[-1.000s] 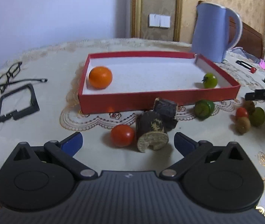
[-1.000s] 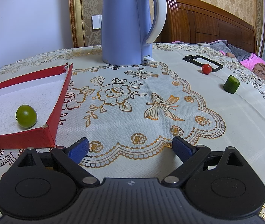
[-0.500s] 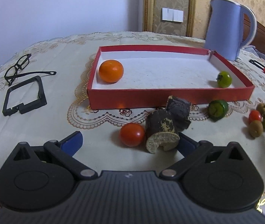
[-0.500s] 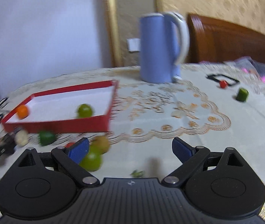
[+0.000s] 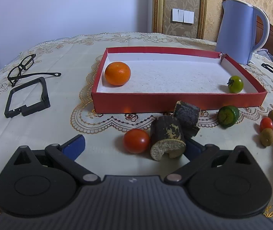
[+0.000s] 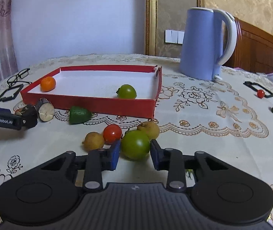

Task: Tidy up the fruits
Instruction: 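Grasp a second green tomato with the right gripper and drop it in the tray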

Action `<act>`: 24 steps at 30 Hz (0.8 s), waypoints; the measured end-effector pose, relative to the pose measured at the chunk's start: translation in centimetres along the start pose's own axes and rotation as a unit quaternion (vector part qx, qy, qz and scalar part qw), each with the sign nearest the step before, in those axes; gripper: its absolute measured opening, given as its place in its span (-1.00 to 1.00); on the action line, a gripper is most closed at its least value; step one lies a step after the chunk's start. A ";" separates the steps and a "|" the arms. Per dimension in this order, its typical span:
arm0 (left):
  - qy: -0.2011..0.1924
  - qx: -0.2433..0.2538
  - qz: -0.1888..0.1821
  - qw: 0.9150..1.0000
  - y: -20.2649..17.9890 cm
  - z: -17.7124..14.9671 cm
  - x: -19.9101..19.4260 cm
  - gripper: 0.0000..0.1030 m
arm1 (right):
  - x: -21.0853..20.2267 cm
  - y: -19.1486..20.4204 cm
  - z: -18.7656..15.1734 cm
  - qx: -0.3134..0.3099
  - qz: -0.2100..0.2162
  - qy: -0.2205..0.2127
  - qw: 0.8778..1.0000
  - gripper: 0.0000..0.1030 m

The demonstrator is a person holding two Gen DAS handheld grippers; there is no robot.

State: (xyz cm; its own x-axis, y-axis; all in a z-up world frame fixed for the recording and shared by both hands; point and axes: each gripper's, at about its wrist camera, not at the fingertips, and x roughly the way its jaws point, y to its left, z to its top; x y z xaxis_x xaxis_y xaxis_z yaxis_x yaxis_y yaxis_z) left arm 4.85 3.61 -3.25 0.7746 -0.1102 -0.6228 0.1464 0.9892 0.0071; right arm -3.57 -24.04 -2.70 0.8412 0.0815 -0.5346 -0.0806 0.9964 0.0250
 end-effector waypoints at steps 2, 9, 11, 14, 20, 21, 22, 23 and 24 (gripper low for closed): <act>0.000 0.000 0.000 1.000 0.0 0.0 0.0 1.00 | -0.2 0.1 0.0 -0.003 -0.003 -0.004 1.000 -0.37; 0.000 0.001 0.000 1.000 0.0 0.0 0.0 1.00 | -1.8 0.0 2.6 0.000 0.013 -0.060 0.998 -0.37; 0.000 0.000 0.000 1.000 0.1 0.0 0.0 1.00 | -1.4 0.5 4.0 -0.007 0.019 -0.068 0.997 -0.37; 0.000 0.000 0.000 1.000 0.1 0.0 0.0 1.00 | 0.2 1.4 5.8 -0.020 0.028 -0.068 0.997 -0.37; 0.000 0.000 0.000 1.000 0.1 0.0 0.0 1.00 | 5.8 3.6 8.2 -0.037 0.034 -0.029 0.998 -0.37; 0.000 0.000 0.000 1.000 0.0 0.0 0.0 1.00 | 6.7 3.9 8.3 -0.041 0.032 -0.022 0.998 -0.37; 0.000 0.000 0.000 1.000 0.1 0.0 0.0 1.00 | 7.7 4.2 8.5 -0.045 0.032 -0.011 0.998 -0.37; 0.000 0.000 0.000 1.000 0.1 0.0 0.0 1.00 | 8.6 4.4 8.5 -0.046 0.034 -0.001 0.998 -0.36; 0.000 0.000 0.000 1.000 0.1 0.0 0.0 1.00 | 9.3 4.5 8.4 -0.046 0.036 0.007 0.998 -0.36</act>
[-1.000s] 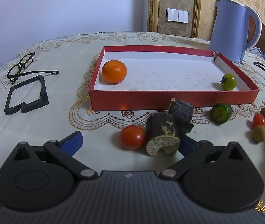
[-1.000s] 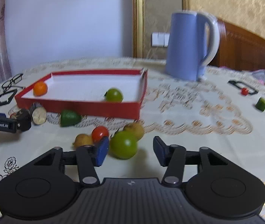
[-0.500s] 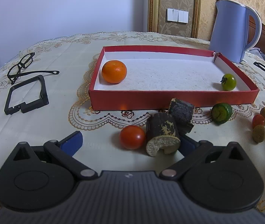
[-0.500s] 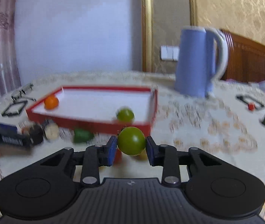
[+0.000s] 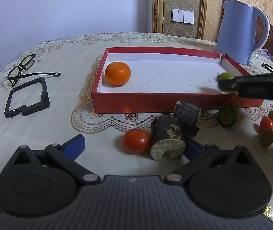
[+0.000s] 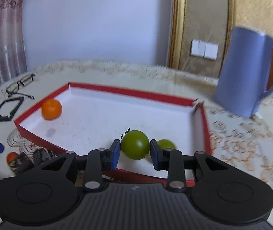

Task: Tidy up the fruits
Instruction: 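Grasp a second green tomato with the right gripper and drop it in the tray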

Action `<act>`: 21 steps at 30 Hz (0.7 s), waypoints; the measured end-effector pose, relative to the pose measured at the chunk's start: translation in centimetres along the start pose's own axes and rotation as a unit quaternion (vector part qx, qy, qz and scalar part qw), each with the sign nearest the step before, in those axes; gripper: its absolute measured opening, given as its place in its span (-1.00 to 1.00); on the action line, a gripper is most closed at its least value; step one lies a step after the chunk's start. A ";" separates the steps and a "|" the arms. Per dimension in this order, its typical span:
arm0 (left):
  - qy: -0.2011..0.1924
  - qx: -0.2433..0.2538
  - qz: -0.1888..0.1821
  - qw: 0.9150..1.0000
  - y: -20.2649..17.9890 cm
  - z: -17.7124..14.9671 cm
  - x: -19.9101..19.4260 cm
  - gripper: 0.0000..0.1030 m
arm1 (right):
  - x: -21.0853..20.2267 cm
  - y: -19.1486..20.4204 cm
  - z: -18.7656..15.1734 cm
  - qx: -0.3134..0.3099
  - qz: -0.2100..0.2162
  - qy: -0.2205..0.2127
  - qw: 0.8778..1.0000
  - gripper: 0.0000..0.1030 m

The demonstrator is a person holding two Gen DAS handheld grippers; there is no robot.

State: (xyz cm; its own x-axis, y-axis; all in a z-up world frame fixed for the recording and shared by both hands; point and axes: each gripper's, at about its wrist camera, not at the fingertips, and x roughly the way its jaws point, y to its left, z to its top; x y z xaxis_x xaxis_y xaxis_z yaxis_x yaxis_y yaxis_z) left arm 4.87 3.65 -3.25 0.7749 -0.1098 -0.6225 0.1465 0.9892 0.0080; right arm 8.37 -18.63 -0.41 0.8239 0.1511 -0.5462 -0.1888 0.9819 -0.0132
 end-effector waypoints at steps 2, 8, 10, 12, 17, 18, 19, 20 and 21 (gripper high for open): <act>0.000 0.000 0.000 1.000 0.0 0.0 0.0 1.00 | 1.1 0.3 -0.2 -0.005 -0.003 0.012 1.000 -0.36; 0.000 0.000 0.000 1.000 0.0 0.0 0.0 1.00 | 1.4 0.3 -0.3 -0.001 0.004 0.004 1.000 -0.36; 0.000 0.000 0.000 1.000 0.0 0.0 0.0 1.00 | 1.5 0.4 -0.2 -0.005 0.008 0.000 1.000 -0.36; 0.000 0.000 0.000 1.000 0.0 0.0 0.0 1.00 | 1.3 0.3 -0.3 -0.002 0.010 0.004 1.000 -0.27; 0.000 0.000 0.000 1.000 0.0 0.0 0.0 1.00 | -2.6 -1.1 -1.0 0.014 -0.010 -0.041 0.999 0.10; 0.000 0.000 0.000 1.000 0.0 0.0 0.0 1.00 | -3.7 -1.8 -1.4 0.023 -0.035 -0.053 0.998 0.10; 0.000 0.000 0.000 1.000 0.0 0.0 0.0 1.00 | -4.5 -2.4 -1.7 0.030 -0.058 -0.058 0.996 0.10; 0.000 0.000 0.000 1.000 0.0 0.0 0.0 1.00 | -5.2 -3.4 -2.1 0.039 -0.086 -0.062 0.994 0.10; 0.000 0.000 0.000 1.000 0.0 0.0 0.0 1.00 | -5.7 -4.4 -2.6 0.049 -0.120 -0.062 0.990 0.10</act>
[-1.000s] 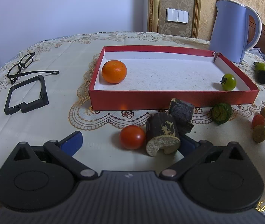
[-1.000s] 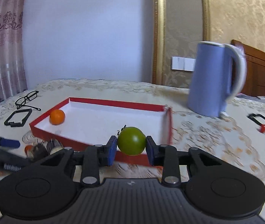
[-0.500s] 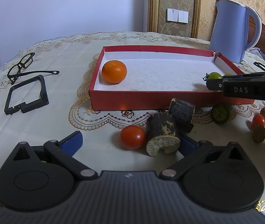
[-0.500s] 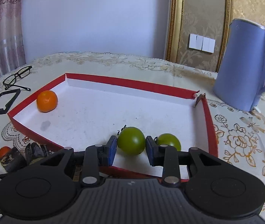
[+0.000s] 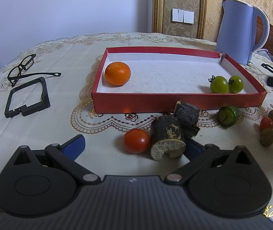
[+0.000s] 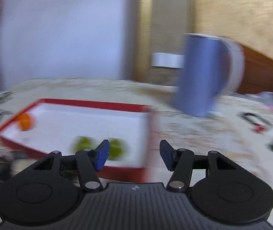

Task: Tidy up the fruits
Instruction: 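Grasp a second green tomato with the right gripper and drop it in the tray, then grasp the dark cut vegetable piece with the left gripper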

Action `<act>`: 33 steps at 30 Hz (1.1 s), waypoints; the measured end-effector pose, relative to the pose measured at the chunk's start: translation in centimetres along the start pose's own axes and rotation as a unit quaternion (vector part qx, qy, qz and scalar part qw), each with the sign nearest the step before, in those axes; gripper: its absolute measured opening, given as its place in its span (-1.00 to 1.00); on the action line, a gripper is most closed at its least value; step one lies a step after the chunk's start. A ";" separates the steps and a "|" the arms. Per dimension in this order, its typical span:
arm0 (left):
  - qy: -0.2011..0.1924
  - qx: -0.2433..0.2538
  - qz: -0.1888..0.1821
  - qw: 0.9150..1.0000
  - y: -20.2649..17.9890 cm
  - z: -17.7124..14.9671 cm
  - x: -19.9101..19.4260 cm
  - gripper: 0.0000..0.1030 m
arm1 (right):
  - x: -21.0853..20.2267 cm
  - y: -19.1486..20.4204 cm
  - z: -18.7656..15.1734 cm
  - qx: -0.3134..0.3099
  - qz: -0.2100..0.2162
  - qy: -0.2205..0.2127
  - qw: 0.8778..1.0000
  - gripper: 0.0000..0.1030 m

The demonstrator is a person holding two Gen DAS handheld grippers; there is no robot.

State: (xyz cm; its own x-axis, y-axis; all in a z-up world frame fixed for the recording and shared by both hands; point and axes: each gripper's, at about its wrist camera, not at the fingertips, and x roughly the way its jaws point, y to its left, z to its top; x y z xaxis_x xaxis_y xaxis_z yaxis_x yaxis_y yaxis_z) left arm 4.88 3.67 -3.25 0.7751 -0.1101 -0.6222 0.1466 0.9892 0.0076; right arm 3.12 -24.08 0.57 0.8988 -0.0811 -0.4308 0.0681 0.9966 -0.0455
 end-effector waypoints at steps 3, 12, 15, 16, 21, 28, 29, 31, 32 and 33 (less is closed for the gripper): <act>0.000 0.000 0.000 1.000 0.0 0.0 0.0 1.00 | 1.0 -2.8 -1.0 0.010 -0.077 0.033 0.996 0.10; 0.000 0.000 0.000 1.000 0.0 0.0 0.0 1.00 | 3.5 -5.2 -2.4 0.044 -0.103 0.093 0.989 0.27; 0.000 0.000 0.000 1.000 0.0 0.0 0.0 1.00 | 3.8 -5.7 -2.5 0.058 -0.117 0.098 0.987 0.63; 0.000 0.000 0.000 1.000 0.0 0.0 0.0 1.00 | 3.8 -6.1 -2.6 0.069 -0.116 0.101 0.986 0.70; -0.005 0.004 0.010 1.000 -0.2 -0.1 -0.4 1.00 | 3.9 -7.7 -3.0 0.110 -0.096 0.108 0.983 0.82; -0.057 0.028 0.012 0.998 -1.2 -0.9 -2.8 1.00 | 4.1 -7.6 -3.0 0.106 -0.092 0.112 0.984 0.90; -0.060 0.033 0.013 0.998 -1.5 -1.1 -2.9 1.00 | 4.1 -7.6 -3.0 0.106 -0.092 0.112 0.984 0.90; -0.078 0.044 0.020 0.996 -2.0 -1.3 -3.3 1.00 | 4.1 -7.6 -3.1 0.106 -0.092 0.112 0.984 0.90; -0.088 0.047 0.019 0.995 -2.2 -1.3 -3.6 1.00 | 4.1 -7.6 -3.1 0.106 -0.092 0.112 0.984 0.91; -0.099 0.052 0.013 0.994 -2.5 -1.2 -3.9 1.00 | 4.1 -7.6 -3.1 0.106 -0.092 0.112 0.984 0.91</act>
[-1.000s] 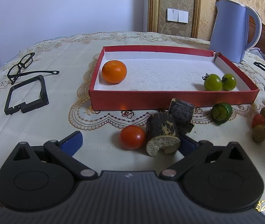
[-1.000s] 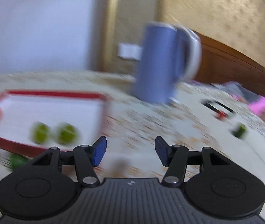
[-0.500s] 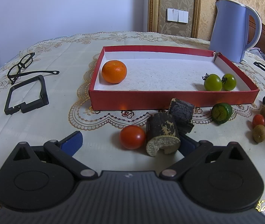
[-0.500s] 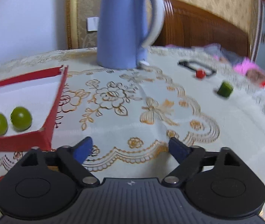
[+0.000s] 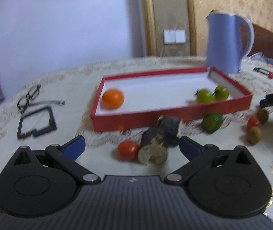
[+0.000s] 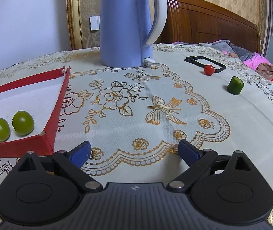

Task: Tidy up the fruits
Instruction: 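Grasp the dark cut vegetable piece with the left gripper, then place the vegetable piece upright in the tray beside the orange, left gripper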

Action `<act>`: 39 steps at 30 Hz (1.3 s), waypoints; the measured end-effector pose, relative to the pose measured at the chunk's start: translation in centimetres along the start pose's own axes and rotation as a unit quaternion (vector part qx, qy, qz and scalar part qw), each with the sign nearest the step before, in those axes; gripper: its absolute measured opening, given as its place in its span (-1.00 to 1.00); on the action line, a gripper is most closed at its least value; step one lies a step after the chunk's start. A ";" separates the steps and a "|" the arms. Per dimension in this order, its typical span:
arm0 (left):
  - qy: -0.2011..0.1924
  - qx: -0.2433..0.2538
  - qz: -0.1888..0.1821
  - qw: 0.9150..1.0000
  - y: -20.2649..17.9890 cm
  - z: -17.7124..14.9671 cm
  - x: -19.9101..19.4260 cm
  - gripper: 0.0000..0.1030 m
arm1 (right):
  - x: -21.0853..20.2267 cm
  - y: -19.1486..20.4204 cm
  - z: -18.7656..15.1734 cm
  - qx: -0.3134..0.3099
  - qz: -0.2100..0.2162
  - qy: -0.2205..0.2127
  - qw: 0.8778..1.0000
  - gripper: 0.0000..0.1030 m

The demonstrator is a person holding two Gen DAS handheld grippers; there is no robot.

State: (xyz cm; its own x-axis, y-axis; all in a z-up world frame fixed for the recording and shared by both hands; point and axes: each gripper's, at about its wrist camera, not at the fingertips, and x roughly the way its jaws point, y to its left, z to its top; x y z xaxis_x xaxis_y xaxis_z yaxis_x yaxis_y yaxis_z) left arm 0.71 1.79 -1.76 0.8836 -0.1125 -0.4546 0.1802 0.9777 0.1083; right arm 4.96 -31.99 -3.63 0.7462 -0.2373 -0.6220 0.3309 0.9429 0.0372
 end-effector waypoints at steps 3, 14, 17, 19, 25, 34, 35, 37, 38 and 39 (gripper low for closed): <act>-0.022 0.006 -0.015 1.000 -0.5 0.6 -0.4 0.94 | 0.0 0.0 0.0 0.000 0.000 0.000 1.000 0.91; 0.012 0.018 -0.064 0.998 -0.7 0.5 1.4 0.05 | 0.1 0.0 0.0 0.000 0.000 0.000 1.000 0.91; 0.013 0.030 -0.071 0.997 -1.0 0.3 1.2 -0.29 | 0.1 0.0 0.0 0.000 0.000 0.000 1.000 0.91; 0.011 0.035 -0.069 0.997 -1.2 0.3 1.0 -0.33 | 0.1 0.0 -0.1 0.000 0.000 0.000 1.000 0.91; 0.012 0.022 -0.062 0.998 -0.7 0.2 0.8 -0.47 | 0.1 0.0 -0.1 0.000 0.000 -0.001 1.000 0.91; -0.025 0.017 -0.059 0.998 -0.1 1.4 -0.6 -0.48 | 0.1 0.0 -0.1 0.000 0.001 -0.001 1.000 0.91; -0.029 0.019 -0.058 0.998 -0.1 1.9 -0.5 -0.48 | 0.1 0.0 -0.1 0.000 0.001 -0.001 1.000 0.91; -0.031 0.018 -0.059 0.998 0.0 2.8 0.0 -0.48 | 0.1 0.0 0.0 0.000 0.001 -0.001 1.000 0.91; -0.031 0.015 -0.059 0.998 0.0 3.3 0.3 -0.48 | 0.1 0.0 0.0 0.000 0.001 -0.001 1.000 0.91; -0.031 0.011 -0.060 0.998 0.0 3.8 0.8 -0.48 | 0.1 0.0 0.0 0.000 0.001 -0.001 1.000 0.91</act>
State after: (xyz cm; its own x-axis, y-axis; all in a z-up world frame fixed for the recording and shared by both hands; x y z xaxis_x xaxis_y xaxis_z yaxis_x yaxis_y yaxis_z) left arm 3.03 1.06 1.25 0.8801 -0.2400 -0.4097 0.2952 0.9524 0.0764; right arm 4.99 -32.04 -3.72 0.7475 -0.2366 -0.6208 0.3302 0.9431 0.0383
